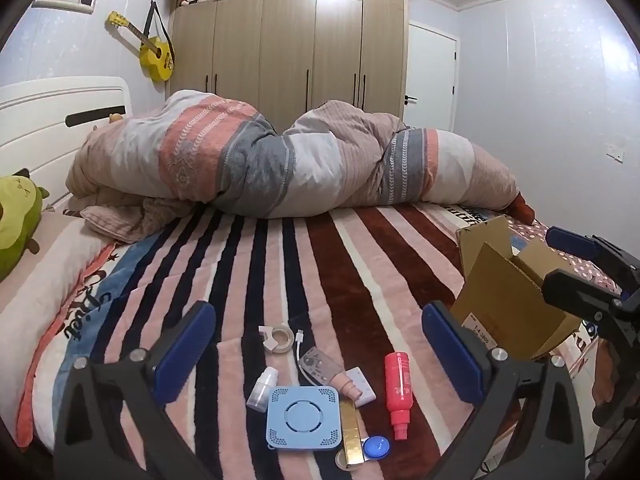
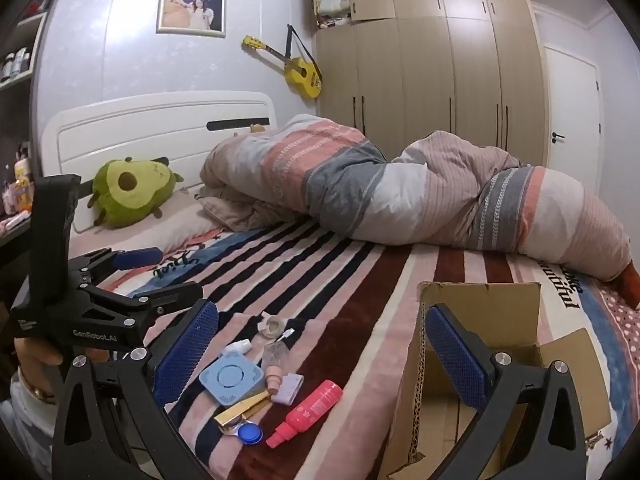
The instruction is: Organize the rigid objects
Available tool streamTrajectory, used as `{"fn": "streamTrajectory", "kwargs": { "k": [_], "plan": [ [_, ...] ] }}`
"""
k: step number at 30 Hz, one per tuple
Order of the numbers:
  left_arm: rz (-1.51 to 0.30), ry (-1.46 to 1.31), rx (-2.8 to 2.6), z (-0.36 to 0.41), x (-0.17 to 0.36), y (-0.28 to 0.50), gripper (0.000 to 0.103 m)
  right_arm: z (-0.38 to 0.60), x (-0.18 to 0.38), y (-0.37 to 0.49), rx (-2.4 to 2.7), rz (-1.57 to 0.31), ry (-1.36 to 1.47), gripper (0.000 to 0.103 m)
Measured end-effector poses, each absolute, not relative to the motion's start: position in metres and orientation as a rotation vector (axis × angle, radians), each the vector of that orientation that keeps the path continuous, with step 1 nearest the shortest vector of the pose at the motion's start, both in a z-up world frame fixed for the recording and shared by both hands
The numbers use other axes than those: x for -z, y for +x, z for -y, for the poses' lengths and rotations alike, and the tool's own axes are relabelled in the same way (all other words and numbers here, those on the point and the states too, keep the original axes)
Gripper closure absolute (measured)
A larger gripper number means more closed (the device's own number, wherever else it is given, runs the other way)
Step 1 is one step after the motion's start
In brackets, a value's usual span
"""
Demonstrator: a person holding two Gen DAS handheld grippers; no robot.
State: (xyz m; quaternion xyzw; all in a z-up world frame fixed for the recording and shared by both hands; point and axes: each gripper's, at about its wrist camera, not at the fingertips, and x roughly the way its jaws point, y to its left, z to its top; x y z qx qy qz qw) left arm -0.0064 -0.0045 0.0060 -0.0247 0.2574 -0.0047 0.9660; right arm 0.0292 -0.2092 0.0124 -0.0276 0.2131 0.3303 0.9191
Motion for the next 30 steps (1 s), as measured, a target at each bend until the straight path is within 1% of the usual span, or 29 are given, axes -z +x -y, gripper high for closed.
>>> {"fn": "streamTrajectory", "kwargs": {
  "k": [30],
  "plan": [
    [-0.523, -0.051, 0.009, 0.0076, -0.0044, -0.0068, 0.000, 0.2163, -0.0079, 0.0324, -0.664, -0.468, -0.026, 0.000]
  ]
}}
